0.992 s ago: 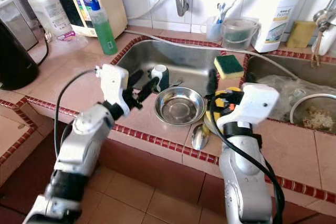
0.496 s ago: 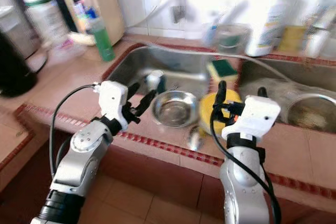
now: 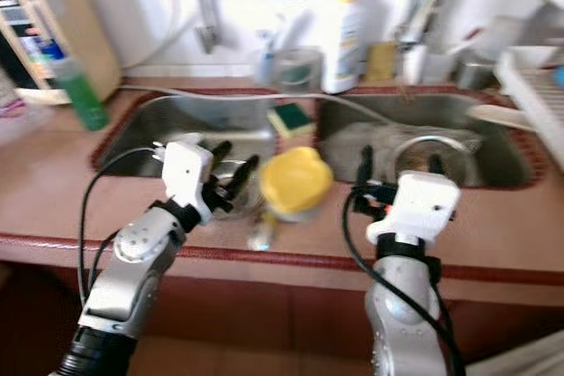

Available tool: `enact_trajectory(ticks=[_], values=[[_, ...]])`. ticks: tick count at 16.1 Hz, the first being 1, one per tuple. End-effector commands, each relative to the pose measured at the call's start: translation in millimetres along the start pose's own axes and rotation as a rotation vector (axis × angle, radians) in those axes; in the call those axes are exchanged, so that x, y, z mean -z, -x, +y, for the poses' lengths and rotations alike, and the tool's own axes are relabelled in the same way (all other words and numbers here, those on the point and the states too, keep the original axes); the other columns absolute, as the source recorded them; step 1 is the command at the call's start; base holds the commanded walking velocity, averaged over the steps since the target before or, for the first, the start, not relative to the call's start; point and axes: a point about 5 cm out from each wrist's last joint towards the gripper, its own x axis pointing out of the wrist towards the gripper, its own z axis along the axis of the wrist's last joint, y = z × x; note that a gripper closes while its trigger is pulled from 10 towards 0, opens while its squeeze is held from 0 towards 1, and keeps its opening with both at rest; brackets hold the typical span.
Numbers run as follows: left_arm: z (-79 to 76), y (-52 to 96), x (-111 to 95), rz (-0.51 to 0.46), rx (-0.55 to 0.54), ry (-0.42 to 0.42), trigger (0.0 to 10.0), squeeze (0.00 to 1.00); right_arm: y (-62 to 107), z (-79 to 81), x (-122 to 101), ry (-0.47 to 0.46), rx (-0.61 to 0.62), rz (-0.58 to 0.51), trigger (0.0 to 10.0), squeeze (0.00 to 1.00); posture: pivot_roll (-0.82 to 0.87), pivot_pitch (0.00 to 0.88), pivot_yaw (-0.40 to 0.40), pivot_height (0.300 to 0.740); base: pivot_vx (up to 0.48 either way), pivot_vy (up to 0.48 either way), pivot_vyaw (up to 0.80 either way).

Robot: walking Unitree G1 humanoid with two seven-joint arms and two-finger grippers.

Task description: Kitchen organization

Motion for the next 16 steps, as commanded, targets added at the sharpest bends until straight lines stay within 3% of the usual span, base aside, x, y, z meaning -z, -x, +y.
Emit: enact_trajectory(ticks=[1, 2, 6, 10, 14, 16], values=[[-2.0, -0.7, -2.7, -0.005, 0.009, 0.063, 10.0, 0.00, 0.9, -3.1, -2.7, -0.001, 0.014, -0.019, 10.0, 0.00, -0.27, 0.034, 0.115, 0.740, 0.000, 0.000, 0.00], [-0.5, -2.0, -4.6, -0.004, -0.017, 0.013, 10.0, 0.00, 0.1, -2.4, -0.9, -0.013, 0.009, -0.001, 10.0, 0.00, -0.27, 0.035, 0.115, 0.740, 0.000, 0.000, 0.00], [1.0, -4.8, -5.4, 0.027, -0.043, 0.028, 10.0, 0.00, -2.1, -4.9, 5.7, -0.109, 0.011, 0.074, 10.0, 0.00, -0.28, 0.039, 0.116, 0.740, 0.000, 0.000, 0.00], [1.4, -6.9, -15.4, 0.024, -0.016, -0.018, 10.0, 0.00, -18.9, -17.1, 14.2, -0.109, -0.083, 0.135, 10.0, 0.00, -0.27, 0.038, 0.112, 0.740, 0.000, 0.000, 0.00], [3.8, -7.0, -19.9, 0.036, 0.062, -0.033, 10.0, 0.00, -37.0, -24.4, 14.1, -0.090, -0.135, 0.127, 10.0, 0.00, -0.26, 0.045, 0.104, 0.740, 0.000, 0.000, 0.00], [10.1, -8.0, -20.7, 0.061, 0.069, -0.048, 10.0, 0.00, -42.0, -26.0, 12.7, -0.080, -0.160, 0.119, 10.0, 0.00, -0.25, 0.048, 0.099, 0.740, 0.000, 0.427, 0.00]])
